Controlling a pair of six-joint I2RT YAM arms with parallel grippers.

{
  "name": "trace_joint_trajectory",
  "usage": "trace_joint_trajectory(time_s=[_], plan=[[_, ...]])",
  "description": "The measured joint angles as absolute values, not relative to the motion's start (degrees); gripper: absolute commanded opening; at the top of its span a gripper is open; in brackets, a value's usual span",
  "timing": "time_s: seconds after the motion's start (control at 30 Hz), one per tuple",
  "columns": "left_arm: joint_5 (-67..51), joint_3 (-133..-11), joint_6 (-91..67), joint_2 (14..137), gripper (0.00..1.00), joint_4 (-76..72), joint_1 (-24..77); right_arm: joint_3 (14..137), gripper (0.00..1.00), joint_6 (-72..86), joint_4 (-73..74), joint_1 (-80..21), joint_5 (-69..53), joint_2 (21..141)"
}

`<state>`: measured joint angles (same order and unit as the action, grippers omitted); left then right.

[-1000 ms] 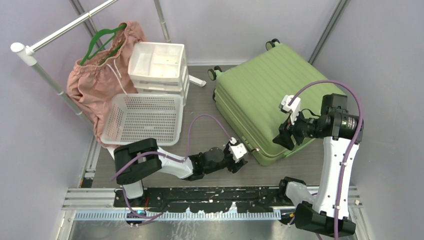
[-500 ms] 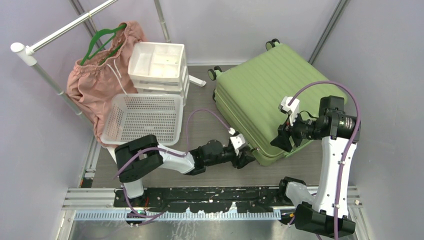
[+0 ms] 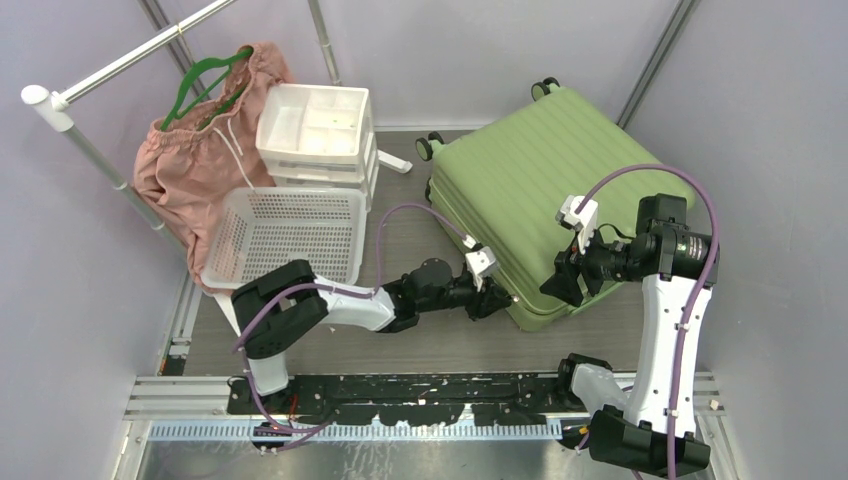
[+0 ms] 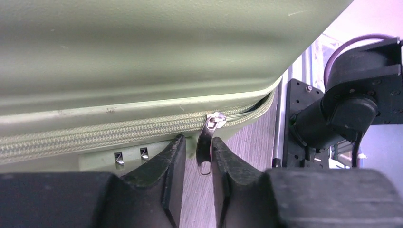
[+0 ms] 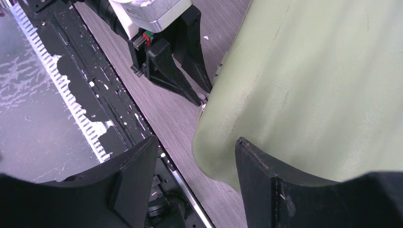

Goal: Open, take out, and arrange the luggage
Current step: Unzip the luggage at the center of the board.

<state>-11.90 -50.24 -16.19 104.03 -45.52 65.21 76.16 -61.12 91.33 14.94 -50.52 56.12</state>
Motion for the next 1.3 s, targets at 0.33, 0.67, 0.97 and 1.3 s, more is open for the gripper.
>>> trace_joint_trajectory(time_s=[0.33,0.67,0.97,1.3], plan=[[-16.1,-52.0,-18.4,105.4,0.0,-44.0,65.0,75.8,0.66,-61.1,91.3,14.9,-50.6,56.2],[-11.0,-51.0,-21.1,104.9,0.0,-44.1,66.0,75.7,0.66,-61.3,91.3,14.9,-50.6,56.2],[0.1,-49.1,-22.4,100.1,0.0,-38.4,66.8,75.7,0.67,-61.1,91.3,14.9,-50.2,56.2],[3.0,-49.1,-22.3,96.6,0.0,-31.0,60.9,76.5,0.69,-60.5,91.3,14.9,-50.2,56.4]])
